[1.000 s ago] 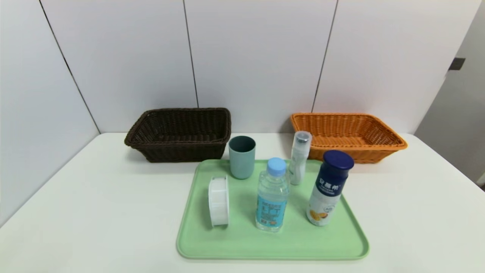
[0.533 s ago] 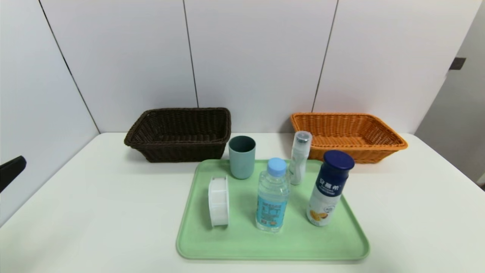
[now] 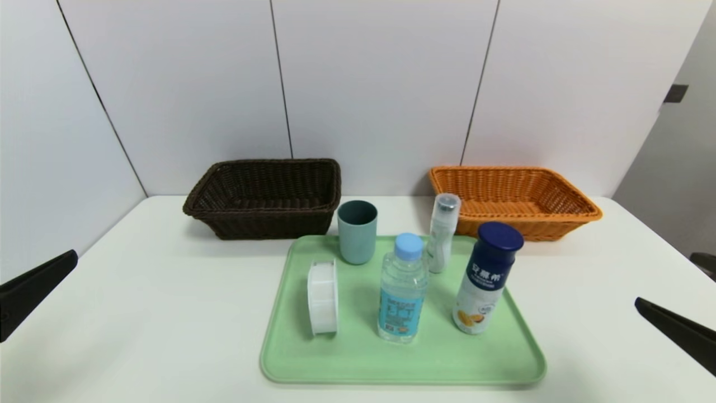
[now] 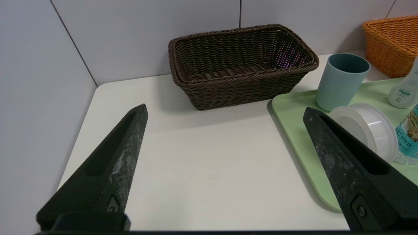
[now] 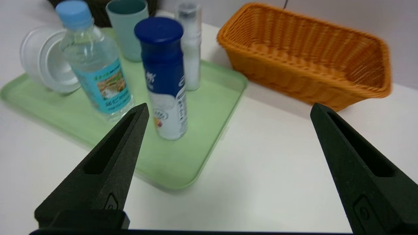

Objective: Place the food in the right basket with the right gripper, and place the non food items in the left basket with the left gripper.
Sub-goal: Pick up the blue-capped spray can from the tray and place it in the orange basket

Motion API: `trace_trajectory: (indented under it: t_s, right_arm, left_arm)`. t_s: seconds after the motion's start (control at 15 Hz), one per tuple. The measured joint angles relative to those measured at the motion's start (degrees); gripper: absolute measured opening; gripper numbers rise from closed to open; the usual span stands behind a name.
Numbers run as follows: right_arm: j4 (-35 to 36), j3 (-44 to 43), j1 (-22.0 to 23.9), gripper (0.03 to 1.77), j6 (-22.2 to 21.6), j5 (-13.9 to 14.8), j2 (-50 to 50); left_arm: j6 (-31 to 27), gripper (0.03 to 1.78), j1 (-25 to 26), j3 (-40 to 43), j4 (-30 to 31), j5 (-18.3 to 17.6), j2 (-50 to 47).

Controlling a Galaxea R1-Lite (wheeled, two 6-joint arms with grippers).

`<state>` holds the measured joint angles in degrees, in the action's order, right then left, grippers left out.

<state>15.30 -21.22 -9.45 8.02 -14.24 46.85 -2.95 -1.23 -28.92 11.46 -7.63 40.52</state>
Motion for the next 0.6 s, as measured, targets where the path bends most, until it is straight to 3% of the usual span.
trace_trajectory:
  t_s: [0.27,0.6]
  right_arm:
    - [4.95,5.0,-4.91,1.71,0.13,0.02,4.19]
    - [27.87,12.96,-8.41,1.71,0.11,0.1,12.71]
  left_arm:
    - [-0.11,1.69,0.0,1.27,-0.2,-0.07,-1.26]
    - [-0.18,1.69,0.0,2.74,-0.39,-0.24,-3.07]
